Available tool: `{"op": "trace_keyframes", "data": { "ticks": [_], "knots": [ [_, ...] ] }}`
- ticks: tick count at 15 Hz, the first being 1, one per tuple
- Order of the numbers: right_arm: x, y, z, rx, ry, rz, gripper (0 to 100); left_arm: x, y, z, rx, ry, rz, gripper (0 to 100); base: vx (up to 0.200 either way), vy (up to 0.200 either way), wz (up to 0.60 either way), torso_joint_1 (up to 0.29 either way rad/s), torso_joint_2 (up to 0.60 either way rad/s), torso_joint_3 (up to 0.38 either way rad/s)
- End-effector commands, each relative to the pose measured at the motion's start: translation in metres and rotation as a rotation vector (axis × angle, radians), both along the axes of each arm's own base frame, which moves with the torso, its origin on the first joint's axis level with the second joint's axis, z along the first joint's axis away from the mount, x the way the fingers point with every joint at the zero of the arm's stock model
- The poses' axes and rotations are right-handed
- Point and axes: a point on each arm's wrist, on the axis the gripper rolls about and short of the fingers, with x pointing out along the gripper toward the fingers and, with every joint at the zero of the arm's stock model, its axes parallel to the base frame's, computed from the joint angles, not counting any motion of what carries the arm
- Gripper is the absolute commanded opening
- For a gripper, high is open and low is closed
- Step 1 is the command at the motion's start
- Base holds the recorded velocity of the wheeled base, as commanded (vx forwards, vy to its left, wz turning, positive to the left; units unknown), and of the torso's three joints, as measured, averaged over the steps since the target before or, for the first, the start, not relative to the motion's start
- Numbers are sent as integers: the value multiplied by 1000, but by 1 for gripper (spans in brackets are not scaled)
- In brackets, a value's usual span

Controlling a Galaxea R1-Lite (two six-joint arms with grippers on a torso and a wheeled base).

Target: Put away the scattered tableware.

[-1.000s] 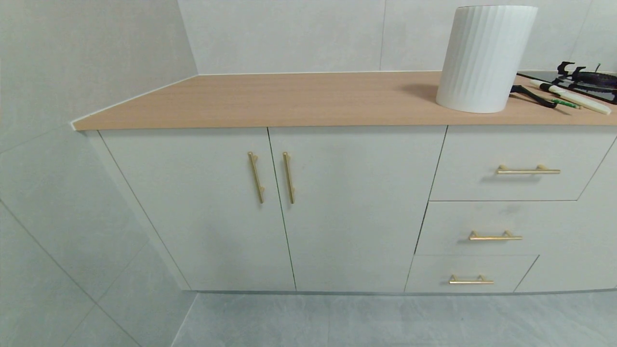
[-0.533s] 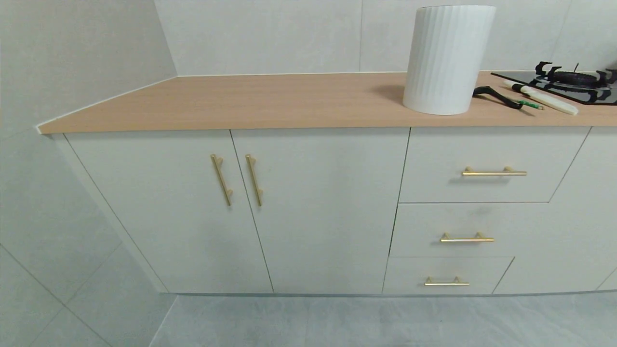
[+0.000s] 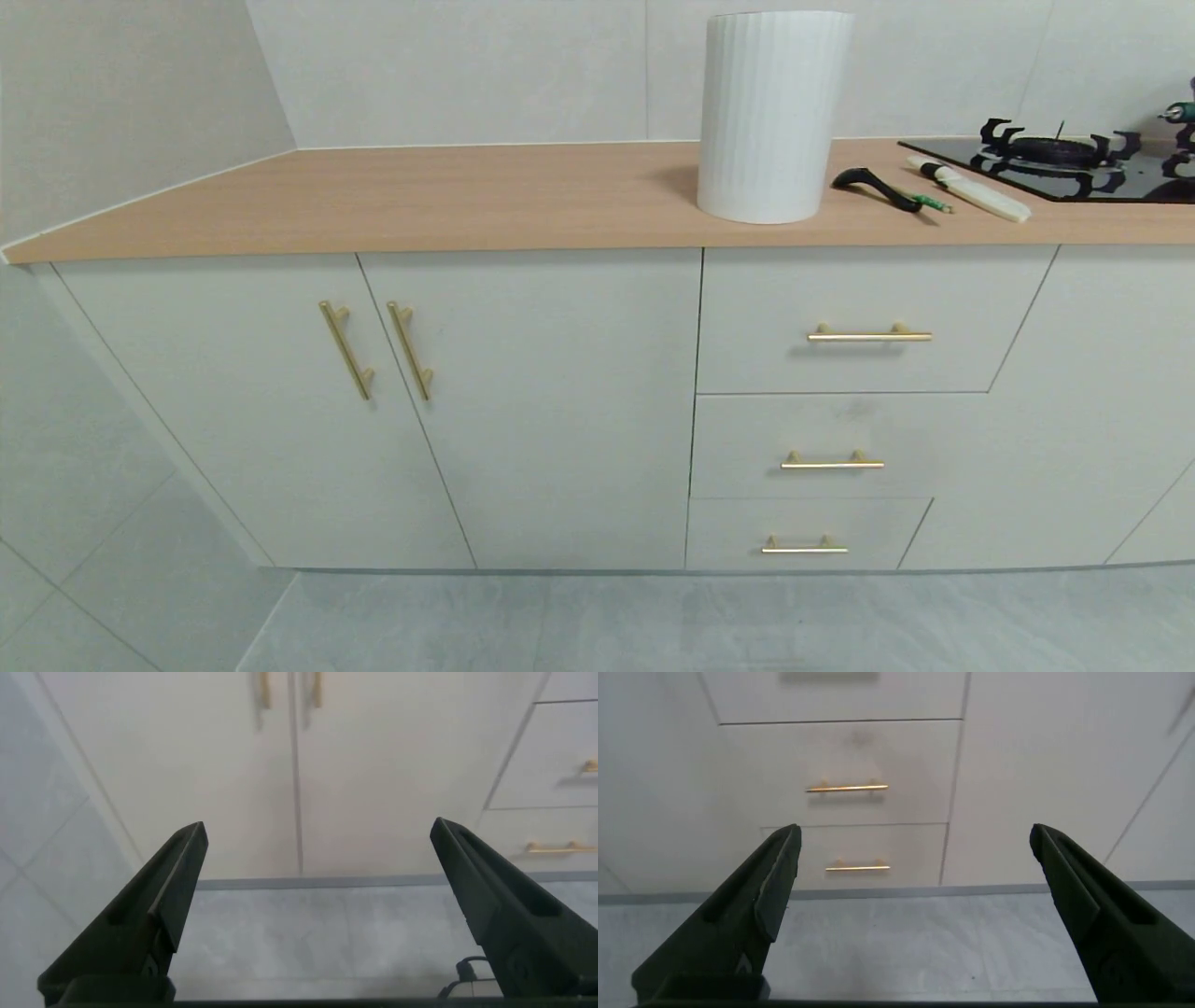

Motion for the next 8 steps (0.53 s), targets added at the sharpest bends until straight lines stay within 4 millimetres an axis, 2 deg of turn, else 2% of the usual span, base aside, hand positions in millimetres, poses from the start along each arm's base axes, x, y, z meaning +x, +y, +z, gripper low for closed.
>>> {"op": "trace_keyframes", "data": {
  "ticks": [1,6,8],
  "knots": [
    [0,0,0,1,2,0,100,0,0,0,-1,0,1,100,0,0,0,0,0,0],
    [0,0,0,2,2,0,100,0,0,0,-4,0,0,100,0,0,0,0,0,0],
    [0,0,0,2,0,0,100,0,0,0,-4,0,1,100,200,0,0,0,2,2]
  ]
}}
